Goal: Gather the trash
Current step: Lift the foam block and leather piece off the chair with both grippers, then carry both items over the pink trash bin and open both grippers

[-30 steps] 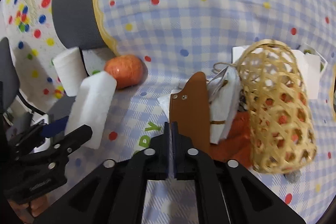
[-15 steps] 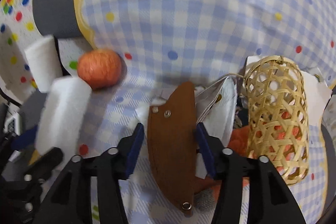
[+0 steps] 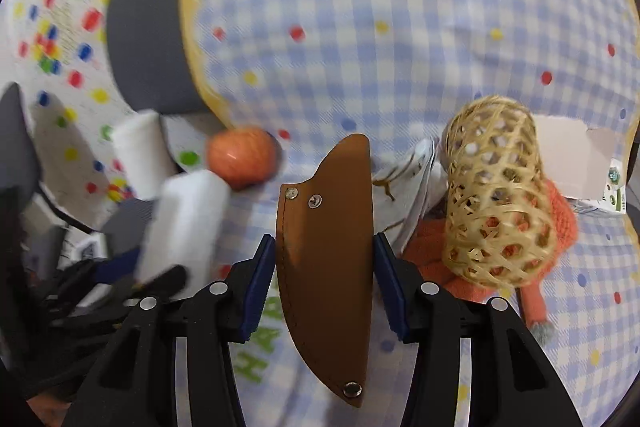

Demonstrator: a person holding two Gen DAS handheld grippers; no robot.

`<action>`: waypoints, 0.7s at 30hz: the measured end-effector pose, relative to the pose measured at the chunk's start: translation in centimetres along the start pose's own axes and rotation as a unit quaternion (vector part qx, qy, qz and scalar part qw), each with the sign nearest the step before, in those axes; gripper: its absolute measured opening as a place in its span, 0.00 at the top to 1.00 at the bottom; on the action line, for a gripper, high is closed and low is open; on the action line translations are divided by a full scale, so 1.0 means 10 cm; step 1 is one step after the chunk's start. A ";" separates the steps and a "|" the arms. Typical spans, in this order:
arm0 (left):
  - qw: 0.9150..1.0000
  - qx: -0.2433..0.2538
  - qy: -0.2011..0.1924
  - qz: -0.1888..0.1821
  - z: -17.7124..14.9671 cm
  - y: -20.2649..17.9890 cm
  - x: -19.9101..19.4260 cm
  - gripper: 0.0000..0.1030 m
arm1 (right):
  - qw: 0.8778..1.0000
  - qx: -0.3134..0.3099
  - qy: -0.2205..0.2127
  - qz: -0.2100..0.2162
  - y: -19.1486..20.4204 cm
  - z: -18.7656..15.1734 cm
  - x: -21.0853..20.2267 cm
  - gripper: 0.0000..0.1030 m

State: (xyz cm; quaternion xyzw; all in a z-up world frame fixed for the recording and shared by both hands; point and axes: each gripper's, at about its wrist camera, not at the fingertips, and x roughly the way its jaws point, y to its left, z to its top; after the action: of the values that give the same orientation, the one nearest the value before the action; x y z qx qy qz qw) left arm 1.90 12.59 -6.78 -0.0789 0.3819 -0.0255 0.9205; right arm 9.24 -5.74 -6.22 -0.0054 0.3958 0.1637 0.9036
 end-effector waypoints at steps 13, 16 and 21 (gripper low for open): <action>0.994 0.070 -0.046 -0.071 -0.14 -0.77 -0.48 0.39 | 0.996 0.028 -0.080 -0.036 -0.41 -0.34 -1.08 0.51; 0.991 0.090 -0.047 -0.089 -0.21 -1.03 -0.53 0.39 | 0.992 0.041 -0.098 -0.062 -0.54 -0.49 -1.31 0.51; 0.983 0.130 -0.047 -0.121 -0.36 -1.51 -0.62 0.39 | 0.983 0.065 -0.128 -0.110 -0.77 -0.77 -1.78 0.51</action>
State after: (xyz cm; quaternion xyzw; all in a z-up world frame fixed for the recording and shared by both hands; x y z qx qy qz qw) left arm -4.78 -2.10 -2.46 -0.0056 0.3192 -0.1823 0.9300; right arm -5.22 -19.25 0.28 0.0312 0.2833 0.0364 0.9578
